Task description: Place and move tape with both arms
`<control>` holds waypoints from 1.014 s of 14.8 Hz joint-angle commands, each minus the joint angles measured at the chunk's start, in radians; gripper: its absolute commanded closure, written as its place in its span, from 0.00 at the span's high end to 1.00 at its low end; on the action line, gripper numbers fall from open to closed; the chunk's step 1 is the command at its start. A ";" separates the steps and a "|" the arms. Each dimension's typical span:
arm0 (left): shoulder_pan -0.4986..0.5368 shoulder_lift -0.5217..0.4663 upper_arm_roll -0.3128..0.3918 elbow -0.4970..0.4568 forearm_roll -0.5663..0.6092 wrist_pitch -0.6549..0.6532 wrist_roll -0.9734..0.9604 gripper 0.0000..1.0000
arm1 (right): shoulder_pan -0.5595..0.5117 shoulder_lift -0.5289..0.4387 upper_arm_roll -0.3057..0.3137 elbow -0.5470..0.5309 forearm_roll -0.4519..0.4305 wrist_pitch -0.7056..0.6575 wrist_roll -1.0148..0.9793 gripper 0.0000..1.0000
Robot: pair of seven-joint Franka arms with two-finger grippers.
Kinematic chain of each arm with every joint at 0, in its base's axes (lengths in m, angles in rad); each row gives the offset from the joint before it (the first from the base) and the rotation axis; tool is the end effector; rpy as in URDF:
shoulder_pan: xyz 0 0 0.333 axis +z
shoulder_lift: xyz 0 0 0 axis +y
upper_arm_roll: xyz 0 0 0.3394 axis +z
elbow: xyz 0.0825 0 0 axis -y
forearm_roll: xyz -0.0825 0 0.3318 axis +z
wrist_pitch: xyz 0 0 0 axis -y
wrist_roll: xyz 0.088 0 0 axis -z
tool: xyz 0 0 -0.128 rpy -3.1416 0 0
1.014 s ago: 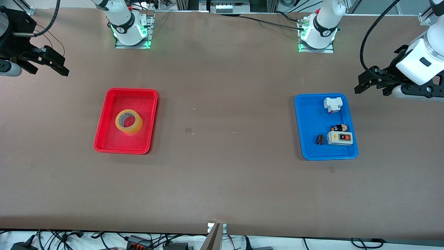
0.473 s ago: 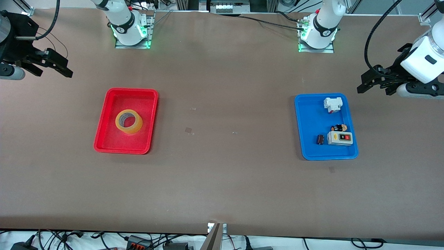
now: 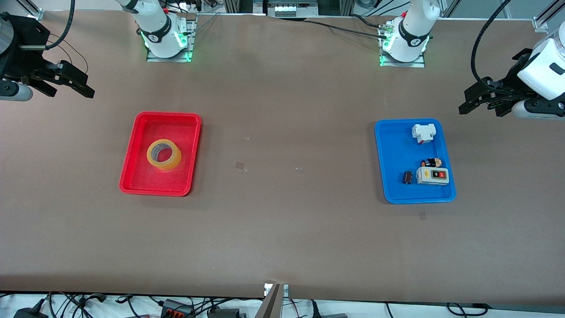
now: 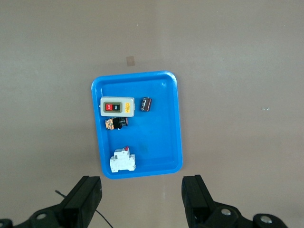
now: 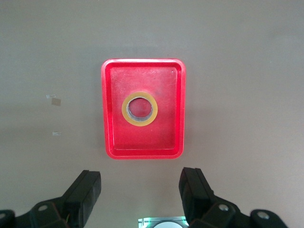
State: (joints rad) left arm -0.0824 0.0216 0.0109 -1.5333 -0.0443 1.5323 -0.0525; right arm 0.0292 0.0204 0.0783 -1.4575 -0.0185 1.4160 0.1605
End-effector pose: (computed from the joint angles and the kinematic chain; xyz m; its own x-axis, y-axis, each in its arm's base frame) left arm 0.5036 -0.0420 0.6285 0.9995 -0.0207 -0.0248 -0.0197 -0.9989 0.0428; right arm 0.4895 0.0497 0.6504 0.9967 -0.0559 -0.0583 -0.0544 -0.9982 0.0265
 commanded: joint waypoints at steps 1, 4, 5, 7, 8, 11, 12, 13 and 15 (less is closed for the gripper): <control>0.003 0.006 0.003 0.013 0.003 -0.017 0.016 1.00 | -0.006 0.016 0.001 0.029 0.012 -0.025 -0.009 0.99; 0.001 0.008 0.003 0.010 0.003 -0.015 0.016 1.00 | -0.006 0.021 0.001 0.029 0.014 -0.019 -0.009 0.99; 0.001 0.006 0.003 0.008 0.003 -0.017 0.017 1.00 | -0.006 0.027 0.001 0.029 0.014 -0.016 -0.009 0.99; 0.001 0.006 0.001 0.008 0.003 -0.017 0.016 1.00 | -0.006 0.029 0.001 0.031 0.012 -0.003 -0.009 0.99; 0.001 0.006 0.000 0.007 0.003 -0.017 0.016 1.00 | -0.006 0.029 0.001 0.031 0.008 -0.003 -0.007 0.99; 0.003 0.004 -0.003 0.005 0.003 -0.017 0.016 1.00 | -0.006 0.030 0.000 0.031 0.008 0.006 -0.006 0.99; 0.003 0.004 -0.003 0.005 0.003 -0.017 0.016 1.00 | -0.006 0.030 0.000 0.031 0.005 0.012 -0.001 0.99; 0.003 0.004 -0.003 0.005 0.003 -0.017 0.016 1.00 | -0.006 0.036 0.001 0.031 0.005 0.015 0.001 0.99; 0.003 0.004 -0.003 0.005 0.003 -0.017 0.016 1.00 | -0.006 0.042 0.000 0.031 0.006 0.032 0.002 0.99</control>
State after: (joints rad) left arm -0.0827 0.0247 0.0100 -1.5359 -0.0444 1.5269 -0.0525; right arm 0.0289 0.0458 0.0779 -1.4522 -0.0185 1.4386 0.1605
